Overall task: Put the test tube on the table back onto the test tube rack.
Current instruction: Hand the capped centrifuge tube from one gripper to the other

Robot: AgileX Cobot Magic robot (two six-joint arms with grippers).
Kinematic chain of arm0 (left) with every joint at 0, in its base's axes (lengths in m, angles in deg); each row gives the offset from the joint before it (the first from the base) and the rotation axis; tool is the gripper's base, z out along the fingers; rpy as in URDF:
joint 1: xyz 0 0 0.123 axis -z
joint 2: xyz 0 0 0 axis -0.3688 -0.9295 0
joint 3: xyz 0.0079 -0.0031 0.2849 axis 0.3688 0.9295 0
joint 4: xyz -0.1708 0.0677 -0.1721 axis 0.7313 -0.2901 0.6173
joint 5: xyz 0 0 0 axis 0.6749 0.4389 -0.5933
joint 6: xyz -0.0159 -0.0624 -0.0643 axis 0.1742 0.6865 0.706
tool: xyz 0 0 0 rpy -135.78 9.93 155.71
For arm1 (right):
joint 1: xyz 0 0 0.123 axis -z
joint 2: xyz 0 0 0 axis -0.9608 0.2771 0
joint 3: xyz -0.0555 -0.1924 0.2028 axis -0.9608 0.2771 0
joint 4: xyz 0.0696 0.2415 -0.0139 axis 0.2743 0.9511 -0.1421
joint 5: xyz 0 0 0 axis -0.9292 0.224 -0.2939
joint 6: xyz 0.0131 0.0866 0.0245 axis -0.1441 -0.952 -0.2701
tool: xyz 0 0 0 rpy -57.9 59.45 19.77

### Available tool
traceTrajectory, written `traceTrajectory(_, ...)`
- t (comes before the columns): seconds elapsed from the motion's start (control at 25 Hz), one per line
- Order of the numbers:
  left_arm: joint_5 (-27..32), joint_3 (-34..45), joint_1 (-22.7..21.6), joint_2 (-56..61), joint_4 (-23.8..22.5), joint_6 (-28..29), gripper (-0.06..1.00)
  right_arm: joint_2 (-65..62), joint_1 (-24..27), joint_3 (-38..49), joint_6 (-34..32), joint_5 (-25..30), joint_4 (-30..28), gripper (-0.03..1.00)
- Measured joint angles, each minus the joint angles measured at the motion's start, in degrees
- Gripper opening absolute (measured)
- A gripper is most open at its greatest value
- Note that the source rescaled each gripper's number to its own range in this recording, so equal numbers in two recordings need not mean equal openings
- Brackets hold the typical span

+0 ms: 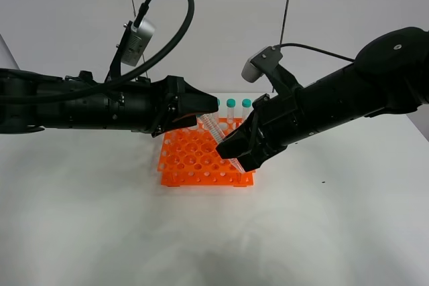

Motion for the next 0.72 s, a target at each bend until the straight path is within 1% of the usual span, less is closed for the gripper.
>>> traceTrajectory(0.04, 0.20, 0.00, 0.12, 0.00, 0.00, -0.13, 0.72, 0.00, 0.00, 0.00, -0.12, 0.00, 0.00, 0.03)
traceTrajectory(0.24, 2.14, 0.00, 0.12, 0.00, 0.06, -1.14, 0.59, 0.00, 0.00, 0.00, -1.35, 0.07, 0.00, 0.03)
traceTrajectory(0.48, 2.49, 0.00, 0.12, 0.00, 0.12, -1.26, 0.54, 0.00, 0.00, 0.00, -2.10, 0.07, 0.00, 0.03)
traceTrajectory(0.52, 2.49, 0.00, 0.12, 0.00, 0.12, -1.26, 0.52, 0.00, 0.00, 0.00, -2.28, 0.07, 0.00, 0.03)
traceTrajectory(0.6, 2.49, 0.00, 0.12, 0.00, 0.12, -1.26, 0.42, 0.00, 0.00, 0.00, -2.61, 0.07, 0.00, 0.03)
traceTrajectory(0.72, 2.49, 0.00, 0.12, 0.00, 0.12, -1.26, 0.24, 0.00, 0.00, 0.00, -2.74, 0.25, 0.00, 0.03)
